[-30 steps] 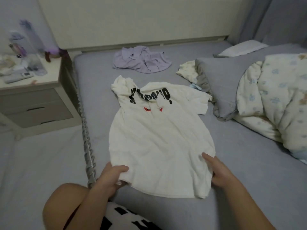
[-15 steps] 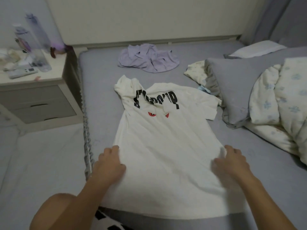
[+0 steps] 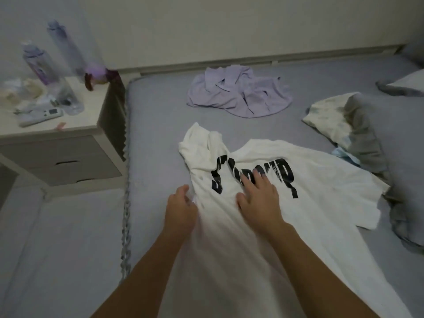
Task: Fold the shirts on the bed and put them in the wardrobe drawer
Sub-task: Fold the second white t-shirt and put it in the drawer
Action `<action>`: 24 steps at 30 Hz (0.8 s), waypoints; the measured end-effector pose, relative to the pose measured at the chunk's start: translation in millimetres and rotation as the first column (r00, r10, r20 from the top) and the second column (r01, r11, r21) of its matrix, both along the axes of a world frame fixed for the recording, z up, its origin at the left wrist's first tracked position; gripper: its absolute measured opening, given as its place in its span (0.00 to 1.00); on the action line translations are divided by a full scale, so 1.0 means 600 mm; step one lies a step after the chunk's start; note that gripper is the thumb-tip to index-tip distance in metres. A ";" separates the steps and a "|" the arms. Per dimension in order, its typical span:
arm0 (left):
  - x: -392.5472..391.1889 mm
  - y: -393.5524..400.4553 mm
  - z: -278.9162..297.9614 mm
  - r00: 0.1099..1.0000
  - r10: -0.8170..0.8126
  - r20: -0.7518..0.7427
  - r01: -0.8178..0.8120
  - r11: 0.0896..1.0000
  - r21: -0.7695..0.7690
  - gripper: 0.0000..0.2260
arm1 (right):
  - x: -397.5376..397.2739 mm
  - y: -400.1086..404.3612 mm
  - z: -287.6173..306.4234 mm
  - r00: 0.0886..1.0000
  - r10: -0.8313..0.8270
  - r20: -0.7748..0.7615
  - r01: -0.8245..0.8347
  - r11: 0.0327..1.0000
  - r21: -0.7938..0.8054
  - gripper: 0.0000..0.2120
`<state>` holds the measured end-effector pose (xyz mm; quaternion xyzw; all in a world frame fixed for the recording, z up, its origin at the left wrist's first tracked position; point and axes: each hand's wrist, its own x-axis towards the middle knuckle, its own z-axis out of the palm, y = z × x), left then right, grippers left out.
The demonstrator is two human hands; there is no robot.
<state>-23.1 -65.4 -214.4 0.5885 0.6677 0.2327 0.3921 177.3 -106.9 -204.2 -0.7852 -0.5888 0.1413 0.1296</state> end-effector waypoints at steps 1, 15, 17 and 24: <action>0.008 0.026 -0.002 0.998 0.022 0.061 -0.022 1.000 0.006 0.20 | 0.005 0.021 -0.005 1.000 0.022 0.013 -0.023 0.999 0.041 0.23; -0.001 0.236 0.009 0.754 0.172 0.634 -0.238 0.971 0.021 0.19 | 0.120 0.141 -0.059 0.975 -0.119 0.188 0.137 0.987 -0.081 0.28; -0.062 0.218 0.007 0.740 0.283 0.610 -0.407 0.910 0.072 0.19 | 0.120 0.146 -0.051 0.978 -0.139 0.156 0.152 0.985 -0.077 0.29; -0.156 0.178 -0.011 0.278 0.605 0.746 -0.530 0.744 -0.406 0.10 | 0.111 0.112 -0.038 0.974 -0.141 0.176 0.142 0.990 0.009 0.30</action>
